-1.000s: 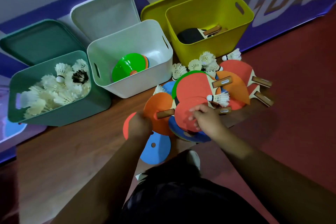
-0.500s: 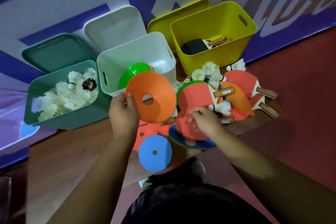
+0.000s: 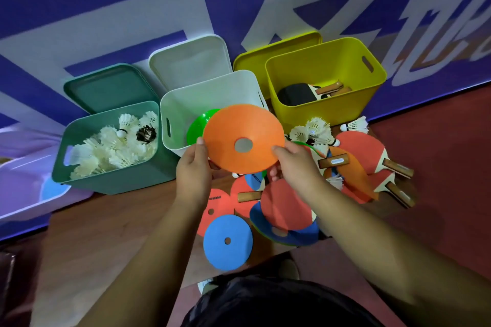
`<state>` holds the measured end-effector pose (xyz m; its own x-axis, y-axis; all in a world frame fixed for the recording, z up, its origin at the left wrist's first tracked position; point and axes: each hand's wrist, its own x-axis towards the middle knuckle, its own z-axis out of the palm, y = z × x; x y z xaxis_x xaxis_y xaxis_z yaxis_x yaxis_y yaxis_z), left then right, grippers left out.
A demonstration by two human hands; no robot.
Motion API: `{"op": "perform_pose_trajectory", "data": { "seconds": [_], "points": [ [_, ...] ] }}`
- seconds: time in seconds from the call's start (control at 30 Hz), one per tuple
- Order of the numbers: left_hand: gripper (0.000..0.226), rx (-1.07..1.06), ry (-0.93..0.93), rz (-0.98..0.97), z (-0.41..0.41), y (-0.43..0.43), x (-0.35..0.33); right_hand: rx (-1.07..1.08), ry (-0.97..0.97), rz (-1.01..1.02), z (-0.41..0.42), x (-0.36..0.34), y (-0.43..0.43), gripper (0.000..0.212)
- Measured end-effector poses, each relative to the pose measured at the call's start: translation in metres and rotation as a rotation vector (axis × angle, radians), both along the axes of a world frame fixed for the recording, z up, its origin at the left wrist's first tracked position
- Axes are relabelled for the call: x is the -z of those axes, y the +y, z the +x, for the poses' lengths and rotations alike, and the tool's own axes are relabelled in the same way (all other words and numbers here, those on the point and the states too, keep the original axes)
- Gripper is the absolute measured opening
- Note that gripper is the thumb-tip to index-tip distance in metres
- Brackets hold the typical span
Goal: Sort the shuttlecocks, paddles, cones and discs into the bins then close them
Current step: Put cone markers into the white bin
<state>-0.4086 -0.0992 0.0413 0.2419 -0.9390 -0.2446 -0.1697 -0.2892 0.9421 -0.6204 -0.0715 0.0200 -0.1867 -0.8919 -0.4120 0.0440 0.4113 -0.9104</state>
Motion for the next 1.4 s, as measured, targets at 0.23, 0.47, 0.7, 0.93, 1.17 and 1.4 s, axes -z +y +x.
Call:
{"op": "perform_pose_trajectory", "data": {
  "seconds": [0.23,0.47,0.7,0.93,1.17,1.4],
  "points": [
    [0.058,-0.005,0.061,0.114,0.021,0.007,-0.006,-0.005,-0.021,-0.064,0.025,-0.027,-0.060,0.020],
    [0.058,-0.051,0.061,0.242,0.052,0.029,0.004,-0.173,-0.159,0.021,0.057,-0.010,-0.076,0.035],
    [0.042,0.138,-0.046,0.369,0.049,0.047,0.033,-0.125,-0.012,0.109,0.024,0.031,-0.025,0.022],
    [0.026,0.471,-0.195,0.530,-0.001,0.057,0.075,0.081,0.186,0.123,-0.044,0.059,0.023,0.017],
    [0.027,0.740,-0.495,0.367,-0.053,0.049,0.097,0.252,0.391,0.102,-0.107,0.076,0.058,0.023],
    [0.019,0.676,-0.721,0.284,-0.056,0.030,0.136,0.201,0.413,0.081,-0.129,0.082,0.062,0.044]
  ]
}}
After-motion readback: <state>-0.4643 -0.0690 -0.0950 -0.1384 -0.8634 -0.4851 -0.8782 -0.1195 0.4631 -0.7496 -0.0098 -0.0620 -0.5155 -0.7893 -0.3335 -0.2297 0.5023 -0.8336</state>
